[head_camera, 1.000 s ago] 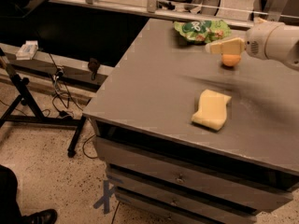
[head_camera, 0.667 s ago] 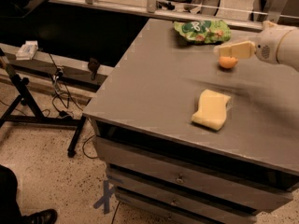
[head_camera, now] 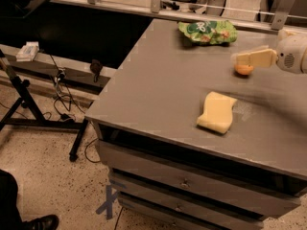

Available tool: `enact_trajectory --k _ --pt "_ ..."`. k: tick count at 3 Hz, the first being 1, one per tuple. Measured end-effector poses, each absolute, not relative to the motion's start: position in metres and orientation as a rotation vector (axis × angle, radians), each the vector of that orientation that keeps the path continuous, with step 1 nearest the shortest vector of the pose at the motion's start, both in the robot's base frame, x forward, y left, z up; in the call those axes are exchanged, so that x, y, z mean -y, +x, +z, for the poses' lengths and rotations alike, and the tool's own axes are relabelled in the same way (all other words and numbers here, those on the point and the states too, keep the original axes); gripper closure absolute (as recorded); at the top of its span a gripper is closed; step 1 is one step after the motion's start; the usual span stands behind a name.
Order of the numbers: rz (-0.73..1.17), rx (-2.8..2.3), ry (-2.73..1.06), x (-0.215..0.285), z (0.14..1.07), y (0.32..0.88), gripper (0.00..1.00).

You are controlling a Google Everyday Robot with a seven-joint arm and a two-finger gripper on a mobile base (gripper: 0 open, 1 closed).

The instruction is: Move orange near green rice chip bag

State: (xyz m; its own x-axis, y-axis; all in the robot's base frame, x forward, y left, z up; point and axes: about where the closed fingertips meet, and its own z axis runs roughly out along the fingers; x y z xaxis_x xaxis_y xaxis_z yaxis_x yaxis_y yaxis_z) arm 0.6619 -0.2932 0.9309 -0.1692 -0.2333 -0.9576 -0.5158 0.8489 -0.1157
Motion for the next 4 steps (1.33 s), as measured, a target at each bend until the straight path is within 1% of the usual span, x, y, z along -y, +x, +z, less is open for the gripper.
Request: enact_trajectory --k 2,3,4 --pt "0.411 -1.769 -0.697 0.299 0.93 0.646 0.0" --pt "0.465 -1.78 -0.762 0.287 0.927 0.632 0.0" --pt "0.474 -1.772 -0.764 0.279 0.92 0.64 0.0"
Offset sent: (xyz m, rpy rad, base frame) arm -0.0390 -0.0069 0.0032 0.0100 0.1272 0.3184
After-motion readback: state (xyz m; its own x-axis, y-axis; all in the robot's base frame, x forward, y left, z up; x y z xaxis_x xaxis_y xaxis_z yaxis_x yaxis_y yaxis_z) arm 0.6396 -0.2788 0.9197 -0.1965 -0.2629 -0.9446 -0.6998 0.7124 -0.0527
